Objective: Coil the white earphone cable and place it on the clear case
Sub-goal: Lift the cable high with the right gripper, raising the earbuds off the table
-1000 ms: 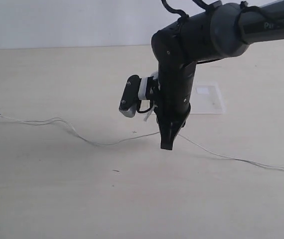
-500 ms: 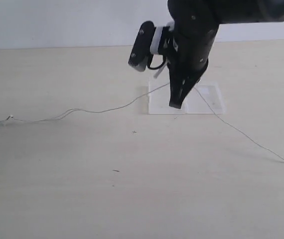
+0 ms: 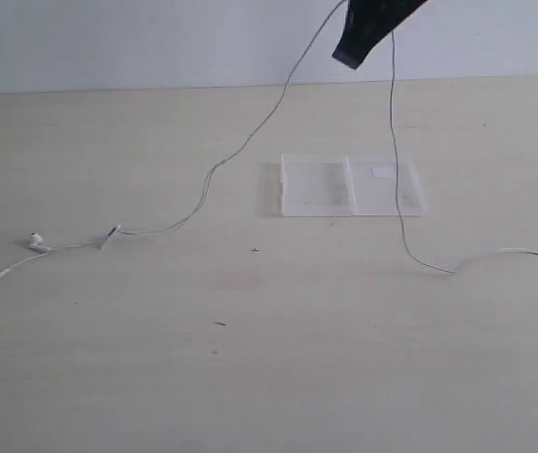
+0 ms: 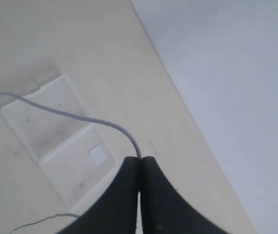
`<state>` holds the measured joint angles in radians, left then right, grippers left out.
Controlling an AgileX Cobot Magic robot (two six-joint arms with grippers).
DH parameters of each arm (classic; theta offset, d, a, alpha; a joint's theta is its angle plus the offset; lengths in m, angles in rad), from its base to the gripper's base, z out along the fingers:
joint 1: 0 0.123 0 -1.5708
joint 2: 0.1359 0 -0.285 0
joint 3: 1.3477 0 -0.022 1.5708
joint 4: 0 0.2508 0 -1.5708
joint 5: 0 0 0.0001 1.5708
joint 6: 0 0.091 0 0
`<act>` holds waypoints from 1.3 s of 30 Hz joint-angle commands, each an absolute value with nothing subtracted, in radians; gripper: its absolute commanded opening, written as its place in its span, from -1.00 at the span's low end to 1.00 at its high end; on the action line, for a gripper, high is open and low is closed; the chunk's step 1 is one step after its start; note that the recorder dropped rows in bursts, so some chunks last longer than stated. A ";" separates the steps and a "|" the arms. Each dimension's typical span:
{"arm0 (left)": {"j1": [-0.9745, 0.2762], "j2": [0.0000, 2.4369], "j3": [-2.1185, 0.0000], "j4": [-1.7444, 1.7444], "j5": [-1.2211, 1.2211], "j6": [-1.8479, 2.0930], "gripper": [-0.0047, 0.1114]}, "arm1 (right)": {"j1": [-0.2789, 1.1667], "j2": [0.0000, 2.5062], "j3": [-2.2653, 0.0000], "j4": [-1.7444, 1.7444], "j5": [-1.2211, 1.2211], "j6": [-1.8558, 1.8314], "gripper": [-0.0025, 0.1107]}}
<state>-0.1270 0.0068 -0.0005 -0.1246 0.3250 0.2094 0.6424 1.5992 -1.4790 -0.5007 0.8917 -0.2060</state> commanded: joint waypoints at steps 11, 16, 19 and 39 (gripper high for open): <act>-0.133 0.000 0.000 -0.135 0.321 0.205 -0.92 | 0.640 1.519 -1.650 -0.558 0.923 -0.178 -0.96; -0.133 0.000 0.000 -0.135 0.321 0.205 -0.92 | 0.640 1.507 -1.706 -0.558 0.940 -0.178 -0.96; -0.133 0.000 0.000 -0.135 0.321 0.205 -0.92 | 0.640 1.492 -1.717 -0.558 0.940 -0.178 -0.96; -0.133 0.000 0.000 -0.135 0.321 0.205 -0.92 | 0.640 1.480 -1.884 -0.584 0.974 -0.231 -0.96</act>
